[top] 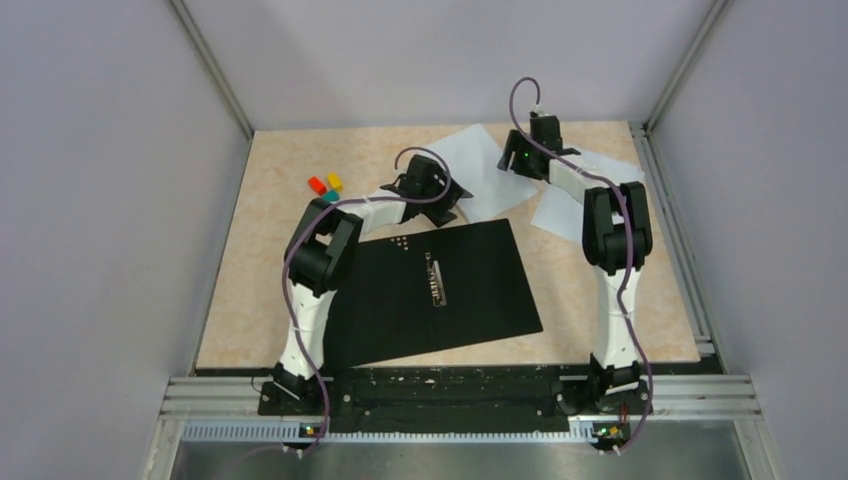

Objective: Put the files into the folder

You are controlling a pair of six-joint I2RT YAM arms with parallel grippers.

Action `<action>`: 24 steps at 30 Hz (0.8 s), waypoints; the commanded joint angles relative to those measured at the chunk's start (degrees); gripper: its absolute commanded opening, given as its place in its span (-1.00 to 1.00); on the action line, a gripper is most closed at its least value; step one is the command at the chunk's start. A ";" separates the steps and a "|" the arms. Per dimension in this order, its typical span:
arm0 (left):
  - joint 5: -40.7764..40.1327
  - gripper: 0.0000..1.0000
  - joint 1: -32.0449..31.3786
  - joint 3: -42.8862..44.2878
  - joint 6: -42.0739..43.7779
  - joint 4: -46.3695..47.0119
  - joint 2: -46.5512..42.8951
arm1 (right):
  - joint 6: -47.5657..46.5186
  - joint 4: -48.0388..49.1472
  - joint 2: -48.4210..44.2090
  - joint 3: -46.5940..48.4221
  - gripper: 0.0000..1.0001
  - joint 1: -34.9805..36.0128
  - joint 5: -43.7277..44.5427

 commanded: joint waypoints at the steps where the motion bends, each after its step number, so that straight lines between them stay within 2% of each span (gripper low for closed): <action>1: -0.35 0.48 -0.18 2.82 -1.17 -2.20 1.74 | -1.10 -0.70 2.11 4.41 0.35 -1.29 0.70; 10: -0.21 0.26 -0.64 6.10 -3.54 -3.04 4.68 | 0.16 -1.12 4.08 4.17 0.33 -1.37 -2.98; 17: -1.23 -0.07 -0.69 6.61 -5.29 -3.45 4.85 | 0.54 -2.25 4.60 4.89 0.33 -1.33 -4.89; 21: -0.57 -0.36 -0.56 7.70 -5.83 -2.45 4.94 | 0.60 -3.68 4.60 6.51 0.33 -1.35 -6.06; 23: 0.71 -0.62 -0.20 7.99 -6.47 -1.79 4.89 | 0.38 -5.60 4.66 8.24 0.33 -1.35 -6.70; 24: 1.26 -0.84 0.05 8.03 -6.79 -1.51 4.64 | 0.09 -6.95 4.74 9.66 0.34 -1.35 -6.87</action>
